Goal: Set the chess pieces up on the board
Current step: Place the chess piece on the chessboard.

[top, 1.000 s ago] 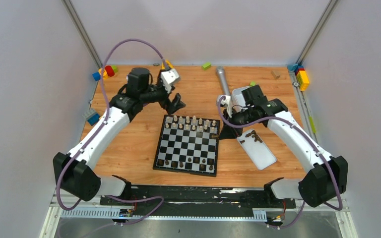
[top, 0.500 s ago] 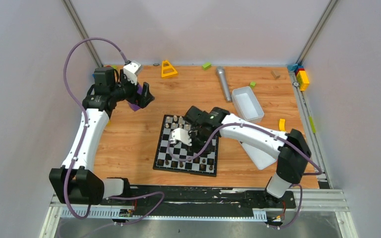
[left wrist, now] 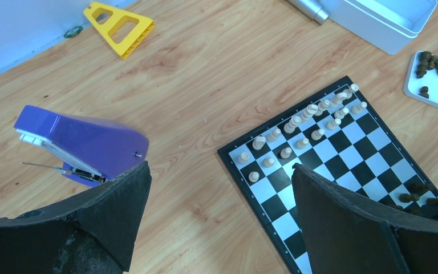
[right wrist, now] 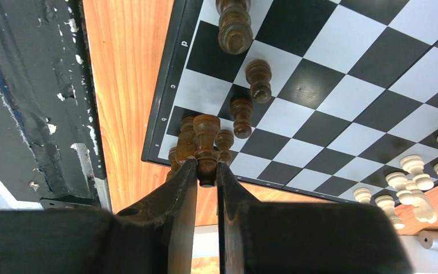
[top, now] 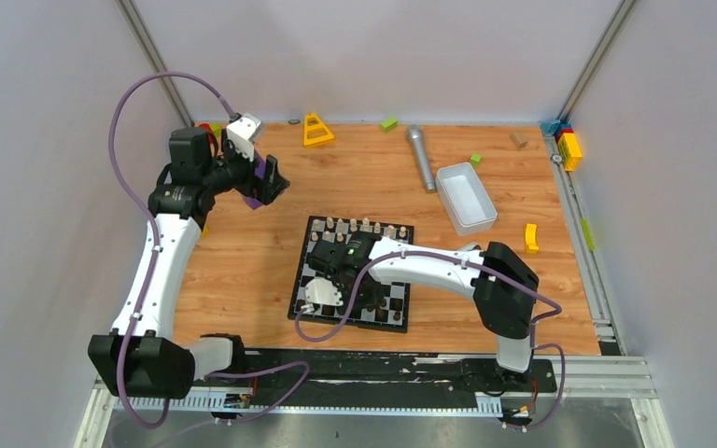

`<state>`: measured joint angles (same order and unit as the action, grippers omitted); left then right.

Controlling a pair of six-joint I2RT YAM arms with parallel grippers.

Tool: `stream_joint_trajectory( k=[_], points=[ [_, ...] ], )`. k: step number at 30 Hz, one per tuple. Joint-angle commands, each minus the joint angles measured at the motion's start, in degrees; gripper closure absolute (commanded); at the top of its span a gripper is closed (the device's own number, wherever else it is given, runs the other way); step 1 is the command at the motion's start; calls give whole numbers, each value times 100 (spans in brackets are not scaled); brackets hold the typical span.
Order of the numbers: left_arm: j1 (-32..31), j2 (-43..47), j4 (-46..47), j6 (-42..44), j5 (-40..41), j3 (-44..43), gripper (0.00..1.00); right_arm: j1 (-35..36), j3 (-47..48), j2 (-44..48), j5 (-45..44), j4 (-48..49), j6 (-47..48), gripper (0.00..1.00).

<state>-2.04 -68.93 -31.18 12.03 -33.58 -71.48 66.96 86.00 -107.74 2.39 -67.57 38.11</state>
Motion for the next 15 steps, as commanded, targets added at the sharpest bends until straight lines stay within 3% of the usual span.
stream_joint_trajectory(
  k=[1, 15],
  points=[
    [63, 178, 97, -99, -163, 50, 0, 101, 304, -114, -232, -72, 56, 100],
    [73, 319, 264, -118, -237, 249, 0, 229, 443, -389, -503, -94, 72, 98]
  ],
)
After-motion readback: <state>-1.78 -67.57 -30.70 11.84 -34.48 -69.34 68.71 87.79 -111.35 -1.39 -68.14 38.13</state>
